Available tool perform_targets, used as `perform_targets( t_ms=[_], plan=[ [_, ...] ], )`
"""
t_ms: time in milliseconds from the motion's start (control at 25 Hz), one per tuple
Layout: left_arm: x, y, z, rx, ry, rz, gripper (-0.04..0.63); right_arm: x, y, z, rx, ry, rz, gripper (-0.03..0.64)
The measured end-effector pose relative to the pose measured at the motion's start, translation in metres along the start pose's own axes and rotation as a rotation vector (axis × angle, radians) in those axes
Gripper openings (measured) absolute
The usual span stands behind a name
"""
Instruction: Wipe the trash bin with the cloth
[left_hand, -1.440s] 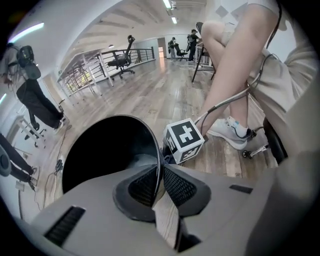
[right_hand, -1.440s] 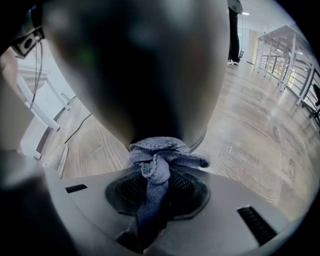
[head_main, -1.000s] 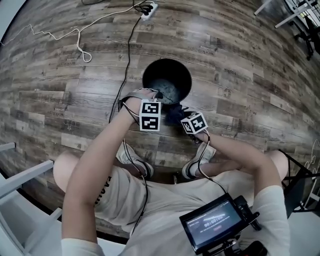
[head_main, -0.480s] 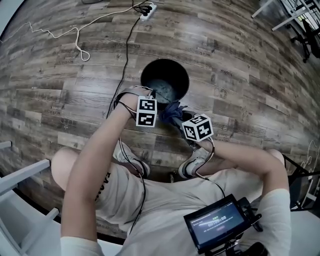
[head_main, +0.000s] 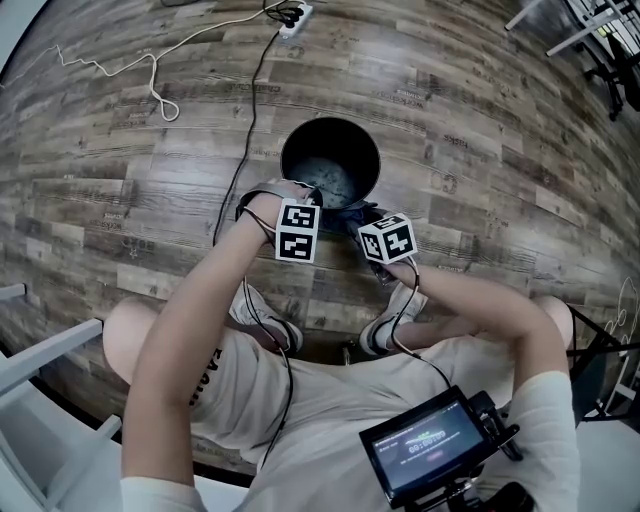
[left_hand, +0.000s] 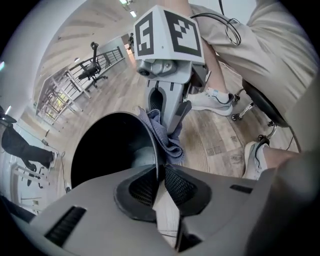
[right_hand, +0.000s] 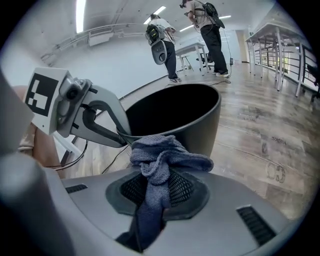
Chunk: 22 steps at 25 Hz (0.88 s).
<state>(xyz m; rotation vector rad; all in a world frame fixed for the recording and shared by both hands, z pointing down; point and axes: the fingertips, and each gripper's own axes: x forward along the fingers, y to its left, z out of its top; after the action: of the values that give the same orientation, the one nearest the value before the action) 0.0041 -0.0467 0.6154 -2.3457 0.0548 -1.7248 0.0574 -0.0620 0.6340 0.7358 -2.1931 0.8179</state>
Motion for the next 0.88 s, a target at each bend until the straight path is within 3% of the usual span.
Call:
perform_targets(
  t_ms=[160, 600, 880],
  plan=[
    [0.0, 0.0, 0.006, -0.046, -0.024, -0.025, 0.046, 0.012, -0.013, -0.007, -0.018, 0.014, -0.022, 0.083],
    [0.0, 0.001, 0.008, -0.046, -0.031, -0.044, 0.043, 0.065, -0.042, -0.048, -0.099, 0.109, -0.066, 0.082],
    [0.0, 0.001, 0.011, -0.075, -0.037, -0.052, 0.04, 0.109, -0.076, -0.081, -0.102, 0.18, -0.16, 0.081]
  ],
)
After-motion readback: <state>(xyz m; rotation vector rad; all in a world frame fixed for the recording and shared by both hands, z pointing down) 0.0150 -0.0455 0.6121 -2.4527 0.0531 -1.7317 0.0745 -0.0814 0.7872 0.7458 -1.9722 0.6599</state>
